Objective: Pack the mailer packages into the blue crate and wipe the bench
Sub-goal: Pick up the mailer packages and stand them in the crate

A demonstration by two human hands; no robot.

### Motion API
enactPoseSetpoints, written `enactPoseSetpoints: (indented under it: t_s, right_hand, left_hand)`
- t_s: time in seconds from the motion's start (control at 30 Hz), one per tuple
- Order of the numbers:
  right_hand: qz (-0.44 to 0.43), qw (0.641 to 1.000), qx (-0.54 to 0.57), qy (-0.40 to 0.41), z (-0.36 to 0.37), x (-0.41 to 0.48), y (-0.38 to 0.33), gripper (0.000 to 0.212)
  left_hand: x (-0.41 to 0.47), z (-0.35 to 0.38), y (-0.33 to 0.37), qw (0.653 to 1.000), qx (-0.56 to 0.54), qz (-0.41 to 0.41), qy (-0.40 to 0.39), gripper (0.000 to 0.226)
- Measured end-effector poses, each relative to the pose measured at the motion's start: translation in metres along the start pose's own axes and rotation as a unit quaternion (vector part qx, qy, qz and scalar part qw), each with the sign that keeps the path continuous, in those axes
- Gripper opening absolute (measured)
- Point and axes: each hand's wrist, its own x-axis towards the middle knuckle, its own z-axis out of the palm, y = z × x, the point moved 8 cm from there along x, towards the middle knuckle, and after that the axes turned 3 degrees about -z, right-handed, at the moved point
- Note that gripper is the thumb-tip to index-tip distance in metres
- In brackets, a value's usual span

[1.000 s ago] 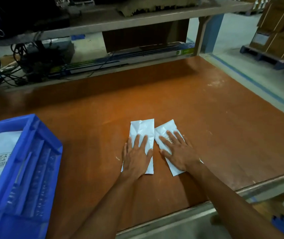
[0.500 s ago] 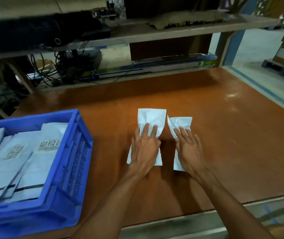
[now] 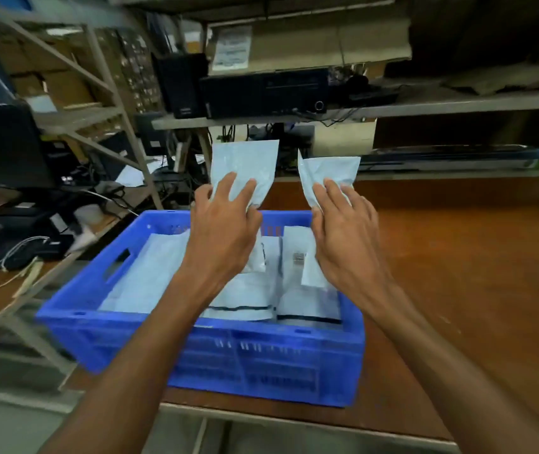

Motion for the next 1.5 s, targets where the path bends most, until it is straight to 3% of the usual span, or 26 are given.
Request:
enactPoseSetpoints:
  t_s: [0.2,0.33,0.4,0.5,0.67,0.8,0.87,0.93,1.0,1.07,1.17,1.27,1.37,1.5]
  right_hand:
    - [0.01,0.993,-0.043,-0.112,0.088,0.004,-0.109,0.07]
    - [0.053,0.972,-0.077,-0.214,0.14,0.0,-0.117,0.05]
    - [0.079,0.957,-0.075,-0.27,0.162,0.0,-0.111,0.054]
    - [0.072,0.93,-0.077,-0.352,0.184,-0.003,-0.104,0.056]
    - [0.025,0.898,-0.116,-0.424,0.204,-0.014,-0.094,0.06]
    - [0.03,0.869,-0.131,-0.475,0.212,-0.019,-0.087,0.06]
    - [0.017,0.872,-0.132,-0.472,0.208,-0.019,-0.09,0.058]
    - [0.009,0.899,-0.108,-0.425,0.193,-0.011,-0.092,0.054]
    - [0.007,0.946,-0.072,-0.315,0.155,0.009,-0.089,0.048]
    - [0.055,0.984,-0.009,-0.17,0.104,0.025,-0.075,0.044]
    - [0.165,0.986,0.002,-0.036,0.048,0.019,-0.025,0.051]
    - [0.299,0.945,-0.041,-0.129,0.046,-0.01,0.028,0.067]
    - [0.326,0.915,0.022,-0.236,0.066,-0.033,0.046,0.077]
    - [0.325,0.916,0.132,-0.196,0.08,-0.038,0.055,0.069]
  left_hand:
    - [-0.025,0.029,-0.174,0.992,0.028,-0.039,-0.113,0.041]
    - [-0.027,0.096,-0.251,0.967,0.069,-0.063,-0.235,0.074]
    - [-0.028,0.112,-0.257,0.957,0.058,-0.05,-0.28,0.078]
    - [-0.035,0.125,-0.253,0.94,0.045,-0.027,-0.337,0.06]
    - [-0.052,0.151,-0.264,0.886,0.045,-0.043,-0.459,0.067]
    - [-0.056,0.155,-0.262,0.879,0.083,0.005,-0.47,0.063]
    - [-0.053,0.154,-0.265,0.889,0.07,-0.001,-0.452,0.063]
    - [-0.043,0.143,-0.269,0.921,0.052,-0.008,-0.386,0.068]
    - [-0.026,0.121,-0.273,0.957,0.056,0.017,-0.284,0.081]
    - [-0.015,0.101,-0.284,0.974,0.062,0.021,-0.215,0.078]
    - [-0.011,0.091,-0.315,0.977,0.035,-0.047,-0.203,0.069]
    - [-0.012,0.095,-0.339,0.964,-0.072,-0.131,-0.218,0.067]
    - [-0.018,0.102,-0.348,0.945,-0.118,-0.182,-0.246,0.063]
    - [-0.021,0.107,-0.355,0.926,-0.166,-0.216,-0.262,0.072]
